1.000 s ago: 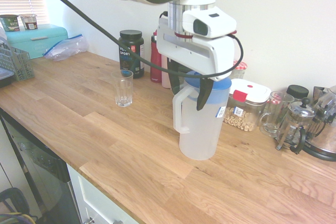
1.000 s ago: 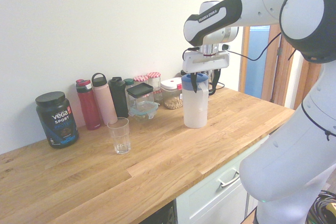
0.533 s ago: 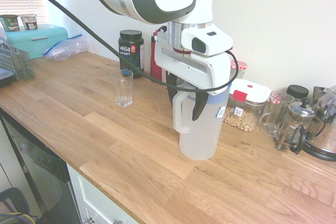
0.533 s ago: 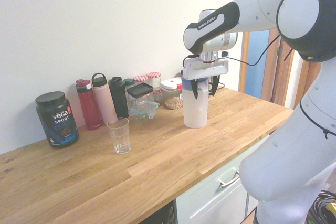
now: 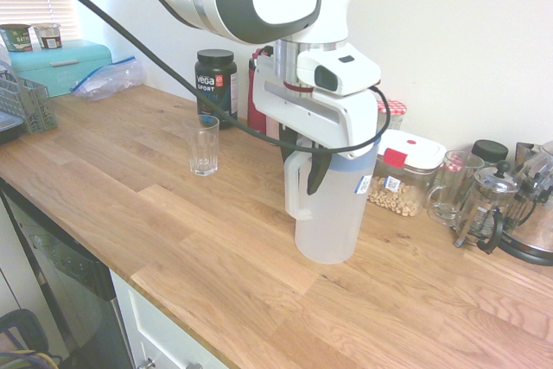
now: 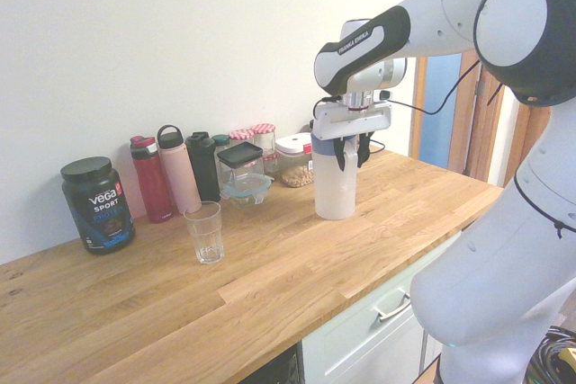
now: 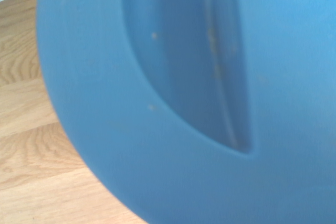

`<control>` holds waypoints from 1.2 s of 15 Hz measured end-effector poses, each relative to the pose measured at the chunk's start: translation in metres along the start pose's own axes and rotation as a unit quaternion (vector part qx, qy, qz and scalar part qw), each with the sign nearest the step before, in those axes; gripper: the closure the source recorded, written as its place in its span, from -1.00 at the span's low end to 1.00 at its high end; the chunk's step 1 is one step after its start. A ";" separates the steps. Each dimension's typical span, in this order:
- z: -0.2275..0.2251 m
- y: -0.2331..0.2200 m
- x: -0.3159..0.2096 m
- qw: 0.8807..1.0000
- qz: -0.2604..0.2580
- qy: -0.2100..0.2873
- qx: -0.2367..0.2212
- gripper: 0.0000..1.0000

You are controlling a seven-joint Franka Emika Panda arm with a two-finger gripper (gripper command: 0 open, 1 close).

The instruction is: Pour me some water

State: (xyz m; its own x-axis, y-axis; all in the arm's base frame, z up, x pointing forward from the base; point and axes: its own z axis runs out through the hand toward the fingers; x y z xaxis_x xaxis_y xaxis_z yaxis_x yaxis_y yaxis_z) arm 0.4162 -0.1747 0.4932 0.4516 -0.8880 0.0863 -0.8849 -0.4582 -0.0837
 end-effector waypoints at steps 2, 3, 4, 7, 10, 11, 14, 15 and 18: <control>0.004 -0.005 -0.001 1.000 -0.005 0.000 -0.001 1.00; 0.006 -0.007 -0.002 1.000 -0.007 0.001 -0.001 1.00; 0.008 -0.010 -0.003 1.000 -0.009 0.000 -0.001 1.00; 0.008 -0.012 -0.003 1.000 -0.012 0.002 0.000 1.00; 0.006 -0.013 -0.003 1.000 -0.012 0.003 0.002 1.00; 0.003 -0.013 -0.003 1.000 -0.013 0.006 0.004 1.00; -0.024 -0.007 -0.007 1.000 -0.022 0.016 0.016 1.00; -0.037 -0.004 -0.012 0.999 -0.032 0.021 0.021 1.00; -0.069 -0.006 -0.039 0.994 -0.106 0.028 0.026 1.00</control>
State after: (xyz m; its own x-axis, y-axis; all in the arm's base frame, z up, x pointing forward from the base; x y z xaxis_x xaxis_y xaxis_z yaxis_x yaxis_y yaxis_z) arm 0.3962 -0.1342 0.5585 0.6183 -0.7689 0.1630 -0.7631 -0.6369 -0.1098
